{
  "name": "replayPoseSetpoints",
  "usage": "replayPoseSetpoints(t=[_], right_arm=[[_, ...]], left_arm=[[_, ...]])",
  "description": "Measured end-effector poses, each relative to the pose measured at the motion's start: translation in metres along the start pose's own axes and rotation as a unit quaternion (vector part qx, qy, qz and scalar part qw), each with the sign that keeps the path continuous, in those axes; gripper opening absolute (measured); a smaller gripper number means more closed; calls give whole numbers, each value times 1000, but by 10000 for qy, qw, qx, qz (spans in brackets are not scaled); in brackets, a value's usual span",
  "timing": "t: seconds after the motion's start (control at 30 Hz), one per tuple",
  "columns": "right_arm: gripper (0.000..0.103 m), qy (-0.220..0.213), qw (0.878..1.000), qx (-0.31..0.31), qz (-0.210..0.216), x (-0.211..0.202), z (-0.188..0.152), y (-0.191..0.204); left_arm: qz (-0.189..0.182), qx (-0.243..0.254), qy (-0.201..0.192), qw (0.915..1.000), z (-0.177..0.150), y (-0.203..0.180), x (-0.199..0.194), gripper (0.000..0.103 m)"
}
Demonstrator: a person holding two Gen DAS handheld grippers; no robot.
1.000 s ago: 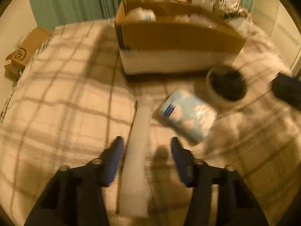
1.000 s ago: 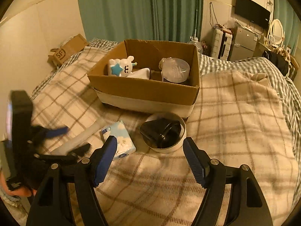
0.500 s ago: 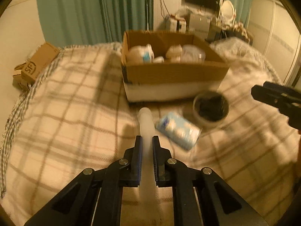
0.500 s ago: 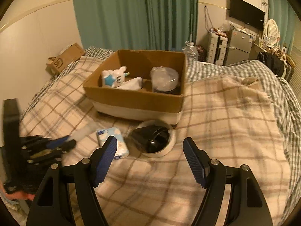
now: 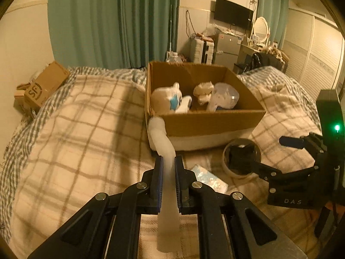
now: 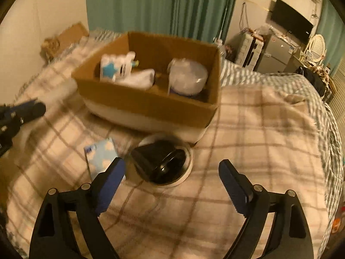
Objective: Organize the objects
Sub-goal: 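Grasp the white tube with the left tool while the right tool grasps the black cup, then lower the white tube and black cup into the box with both tools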
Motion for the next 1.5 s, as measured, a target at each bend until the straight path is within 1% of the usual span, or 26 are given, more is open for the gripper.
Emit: replayPoseSetpoints(t=[0.07, 0.27, 0.47, 0.5, 0.53, 0.57, 0.6, 0.63, 0.67, 0.7, 0.8, 0.97, 1.1, 1.2, 1.33, 1.5], right_arm=[[89, 58, 10000, 9, -80, 6, 1, 2], [89, 239, 9996, 65, -131, 21, 3, 17], [88, 524, 9975, 348, -315, 46, 6, 24], [85, 574, 9970, 366, -355, 50, 7, 25], [76, 602, 9968, 364, -377, 52, 7, 26], [69, 642, 9965, 351, -404, 54, 7, 27], [56, 675, 9962, 334, -430, 56, 6, 28], [53, 672, 9964, 343, -386, 55, 5, 28], [52, 639, 9966, 358, -388, 52, 5, 27], [48, 607, 9968, 365, -368, 49, 4, 26], [47, 458, 9980, 383, -218, 32, 0, 26], [47, 106, 9991, 413, -21, -8, -4, 25], [39, -177, 9986, 478, 115, -40, -2, 21], [39, -427, 9979, 461, 154, -63, 1, 22], [39, -606, 9971, 386, 258, -81, 11, 21], [39, -866, 9948, 293, 445, -101, 36, 14]], left_arm=[[-52, -35, 84, 9999, -6, 2, 8, 10], [-137, -137, 135, 9997, -15, 7, 14, 10], [-148, -127, 167, 9997, -18, 6, 16, 10], [-154, -121, 170, 9997, -18, 6, 16, 10], [-153, -125, 168, 9997, -18, 6, 16, 10], [-150, -125, 169, 9997, -19, 6, 16, 10], [-147, -128, 168, 9997, -19, 6, 16, 10], [-134, -137, 160, 9997, -20, 6, 15, 10], [-120, -146, 154, 9997, -20, 6, 14, 10], [-109, -157, 149, 9997, -21, 6, 12, 10], [-120, -200, 167, 9996, -23, 6, 7, 10], [-136, -204, 109, 9996, -25, 2, -9, 10], [-155, -208, 22, 9997, -20, -2, -25, 10], [-170, -195, -125, 9996, -8, -3, -39, 10], [-142, -59, -332, 9993, 14, -8, -54, 10], [-172, 92, -515, 9985, 50, -13, -59, 10]])
Point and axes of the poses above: each gripper's, at about its wrist camera, not at the fingertips, and x roughly the way its jaws point, y to its left, z to its top, the point moved 2 cm from there along x, roughly the way its jaws point, and after that the axes turned 5 degrees about x, right-handed, at the moved point
